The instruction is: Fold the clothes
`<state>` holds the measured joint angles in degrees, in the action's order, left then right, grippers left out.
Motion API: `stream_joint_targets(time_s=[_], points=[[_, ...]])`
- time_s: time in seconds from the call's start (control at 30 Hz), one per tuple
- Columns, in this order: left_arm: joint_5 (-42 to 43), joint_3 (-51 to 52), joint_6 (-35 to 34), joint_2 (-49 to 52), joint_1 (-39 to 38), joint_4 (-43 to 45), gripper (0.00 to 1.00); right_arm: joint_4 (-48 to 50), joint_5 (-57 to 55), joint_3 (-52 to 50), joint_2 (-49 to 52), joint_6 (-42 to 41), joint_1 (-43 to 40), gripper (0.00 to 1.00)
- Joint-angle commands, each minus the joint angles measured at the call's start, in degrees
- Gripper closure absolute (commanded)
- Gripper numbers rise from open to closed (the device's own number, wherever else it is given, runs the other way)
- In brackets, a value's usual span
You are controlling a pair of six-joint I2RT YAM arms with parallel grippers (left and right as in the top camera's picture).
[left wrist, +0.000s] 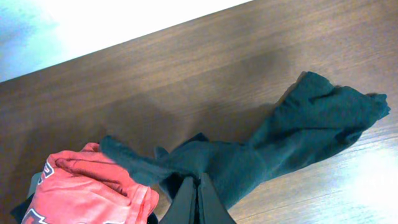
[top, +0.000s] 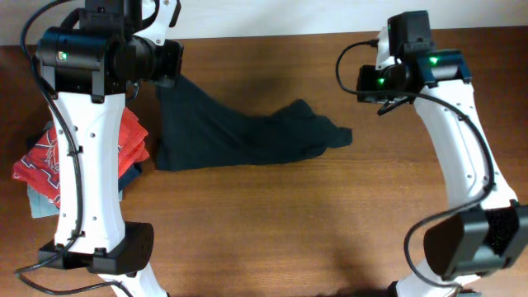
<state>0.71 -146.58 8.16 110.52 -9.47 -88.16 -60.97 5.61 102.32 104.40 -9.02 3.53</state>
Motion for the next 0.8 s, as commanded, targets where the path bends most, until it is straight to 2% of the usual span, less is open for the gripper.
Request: stream_joint_targets(time_s=[0.0, 0.1, 0.3, 0.77], points=[[-0.74, -0.96, 1.22, -0.94, 0.24, -0.13, 1.0, 2.34, 7.69, -0.92, 6.21, 4.44, -0.11, 0.57], [-0.74, -0.96, 1.2, -0.94, 0.24, -0.15, 0.99, 6.45, 13.51, -0.92, 9.79, 8.68, -0.07, 0.52], [-0.72, -0.96, 1.2, -0.94, 0.24, 0.02, 0.99, 15.23, 22.77, -0.92, 18.05, 13.75, 0.5, 0.51], [-0.7, -0.96, 1.18, -0.94, 0.24, -0.11, 1.0, 26.1, 23.45, -0.92, 30.01, 14.67, 6.01, 0.46]])
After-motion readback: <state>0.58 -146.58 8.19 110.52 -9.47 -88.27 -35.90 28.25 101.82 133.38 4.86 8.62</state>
